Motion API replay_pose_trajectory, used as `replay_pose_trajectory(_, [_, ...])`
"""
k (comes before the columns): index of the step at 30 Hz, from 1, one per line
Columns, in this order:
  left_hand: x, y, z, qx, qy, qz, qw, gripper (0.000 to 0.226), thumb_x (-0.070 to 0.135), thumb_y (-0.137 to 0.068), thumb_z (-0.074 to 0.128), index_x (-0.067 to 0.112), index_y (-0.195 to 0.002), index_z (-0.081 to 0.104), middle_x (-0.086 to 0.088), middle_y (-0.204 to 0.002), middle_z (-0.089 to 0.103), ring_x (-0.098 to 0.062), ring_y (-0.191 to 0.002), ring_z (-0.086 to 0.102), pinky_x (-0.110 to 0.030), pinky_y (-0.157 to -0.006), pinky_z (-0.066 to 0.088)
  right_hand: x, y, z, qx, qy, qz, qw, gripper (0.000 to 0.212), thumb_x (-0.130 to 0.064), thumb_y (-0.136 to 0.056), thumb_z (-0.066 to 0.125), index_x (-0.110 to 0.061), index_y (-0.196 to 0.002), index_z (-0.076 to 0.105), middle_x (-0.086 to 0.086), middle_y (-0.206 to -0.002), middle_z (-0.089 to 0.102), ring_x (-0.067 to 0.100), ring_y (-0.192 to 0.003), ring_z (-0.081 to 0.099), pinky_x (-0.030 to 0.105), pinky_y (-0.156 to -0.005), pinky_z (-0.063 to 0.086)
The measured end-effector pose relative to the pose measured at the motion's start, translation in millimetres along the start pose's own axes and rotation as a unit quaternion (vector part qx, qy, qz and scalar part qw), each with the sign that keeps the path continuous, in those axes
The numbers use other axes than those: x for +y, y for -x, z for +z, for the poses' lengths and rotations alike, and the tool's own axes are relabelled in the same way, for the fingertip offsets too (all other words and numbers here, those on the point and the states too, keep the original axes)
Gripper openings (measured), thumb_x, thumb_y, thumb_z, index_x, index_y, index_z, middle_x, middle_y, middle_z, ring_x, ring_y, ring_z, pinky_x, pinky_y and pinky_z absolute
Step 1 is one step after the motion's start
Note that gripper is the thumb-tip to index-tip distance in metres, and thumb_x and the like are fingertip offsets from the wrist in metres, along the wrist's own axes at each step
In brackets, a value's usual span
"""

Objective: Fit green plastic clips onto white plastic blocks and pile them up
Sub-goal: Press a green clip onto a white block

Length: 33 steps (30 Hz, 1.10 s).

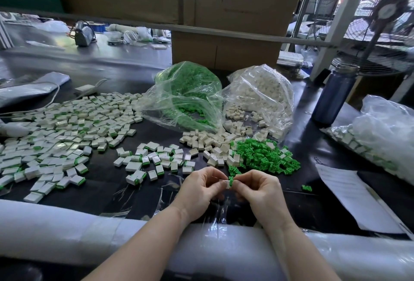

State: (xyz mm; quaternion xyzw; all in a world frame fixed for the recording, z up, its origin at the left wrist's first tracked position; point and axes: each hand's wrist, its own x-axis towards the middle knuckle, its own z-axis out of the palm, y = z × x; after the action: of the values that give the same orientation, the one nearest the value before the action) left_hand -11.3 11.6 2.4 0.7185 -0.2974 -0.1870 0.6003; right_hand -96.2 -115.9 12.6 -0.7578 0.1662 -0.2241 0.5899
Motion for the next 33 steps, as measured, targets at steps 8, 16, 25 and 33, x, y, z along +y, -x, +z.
replay_pose_trajectory(8, [1.9,0.9,0.0,-0.006,0.014,0.0,1.0,0.004,0.009,-0.087,0.062,0.012,-0.088,0.064,-0.004,-0.078,0.066,-0.009,-0.069,0.063,-0.02,-0.066,0.052,-0.6,0.0,1.6,-0.035,-0.025,0.004,0.999,0.009,0.0,-0.078,0.071,-0.005,-0.071,0.069,0.004,-0.058,0.065,0.01,-0.051,0.056,0.02,-0.05,0.048])
replay_pose_trajectory(16, [2.5,1.2,2.4,0.006,0.021,-0.004,1.0,0.011,0.005,-0.087,0.06,0.012,-0.084,0.068,0.001,-0.072,0.065,-0.002,-0.063,0.06,-0.014,-0.063,0.048,1.6,-0.5,0.7,-0.047,-0.019,-0.007,0.999,0.017,0.006,-0.076,0.068,-0.008,-0.079,0.059,0.008,-0.059,0.064,0.016,-0.053,0.055,0.029,-0.055,0.048])
replay_pose_trajectory(25, [6.1,3.5,3.1,-0.012,-0.012,0.008,1.0,0.01,0.002,-0.087,0.06,0.008,-0.086,0.068,-0.001,-0.074,0.065,-0.002,-0.066,0.059,-0.015,-0.066,0.048,3.5,-2.2,-0.6,-0.066,-0.012,-0.004,0.998,0.02,0.007,-0.073,0.071,-0.01,-0.072,0.06,0.005,-0.06,0.062,0.015,-0.057,0.057,0.028,-0.056,0.05])
replay_pose_trajectory(33, [8.5,7.4,4.1,-0.029,-0.01,0.037,0.999,0.012,0.004,-0.088,0.059,0.013,-0.094,0.055,-0.006,-0.08,0.062,-0.019,-0.074,0.058,-0.038,-0.078,0.051,6.0,-5.7,-2.1,-0.024,-0.067,0.022,0.997,0.011,0.005,-0.078,0.068,-0.004,-0.073,0.064,0.005,-0.056,0.064,0.013,-0.051,0.058,0.022,-0.05,0.05])
